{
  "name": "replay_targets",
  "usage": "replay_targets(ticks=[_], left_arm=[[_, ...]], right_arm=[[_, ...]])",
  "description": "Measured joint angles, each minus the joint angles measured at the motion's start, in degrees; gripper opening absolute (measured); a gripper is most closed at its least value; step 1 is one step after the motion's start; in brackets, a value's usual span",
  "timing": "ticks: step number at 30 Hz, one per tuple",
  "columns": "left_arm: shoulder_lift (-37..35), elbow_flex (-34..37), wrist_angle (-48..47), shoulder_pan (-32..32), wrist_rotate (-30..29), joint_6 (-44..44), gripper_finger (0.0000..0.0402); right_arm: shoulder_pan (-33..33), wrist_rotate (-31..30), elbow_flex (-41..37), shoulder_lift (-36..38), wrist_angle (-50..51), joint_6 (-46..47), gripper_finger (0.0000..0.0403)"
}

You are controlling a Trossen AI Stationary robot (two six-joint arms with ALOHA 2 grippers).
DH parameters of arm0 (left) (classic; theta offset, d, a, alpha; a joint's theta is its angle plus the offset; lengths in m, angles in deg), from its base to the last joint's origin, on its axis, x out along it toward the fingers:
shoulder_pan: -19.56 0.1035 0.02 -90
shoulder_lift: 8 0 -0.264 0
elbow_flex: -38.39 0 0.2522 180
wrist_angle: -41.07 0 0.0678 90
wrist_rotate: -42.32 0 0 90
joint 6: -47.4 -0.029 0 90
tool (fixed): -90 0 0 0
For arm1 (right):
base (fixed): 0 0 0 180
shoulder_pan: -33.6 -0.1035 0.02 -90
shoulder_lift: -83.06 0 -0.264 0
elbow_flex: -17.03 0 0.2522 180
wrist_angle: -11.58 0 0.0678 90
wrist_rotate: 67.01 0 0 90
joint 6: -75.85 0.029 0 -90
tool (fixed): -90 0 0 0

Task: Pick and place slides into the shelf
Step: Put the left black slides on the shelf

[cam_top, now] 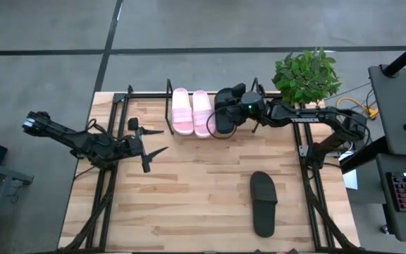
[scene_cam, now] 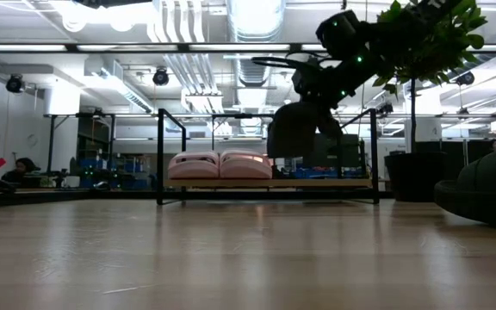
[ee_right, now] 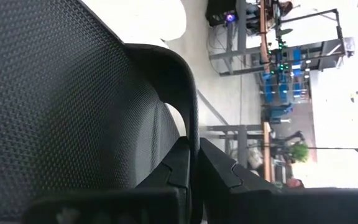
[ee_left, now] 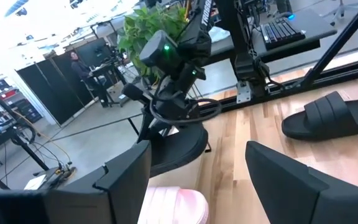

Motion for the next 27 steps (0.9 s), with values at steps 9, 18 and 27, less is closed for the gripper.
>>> replay_targets(ticks=[9,18,27], left_arm=[[0.27,0.31,0.11,0.00,-0.99,-0.18,0.0246],[0.47,0.31,0.11,0.00,-1.02,-0.20,0.0246],[1.05,0.42,0.04,0.00,-1.10,-0.10,0.0246]], right_arm=[[2.31,5.30,-0.58,-2.29,-0.82,0.64,0.0008],[3.32,5.38,-0.54,-5.36,-2.57,-0.23,0.0009],[4.21,5.75,-0.48,-7.34,-3.30,-0.53,0.0013]])
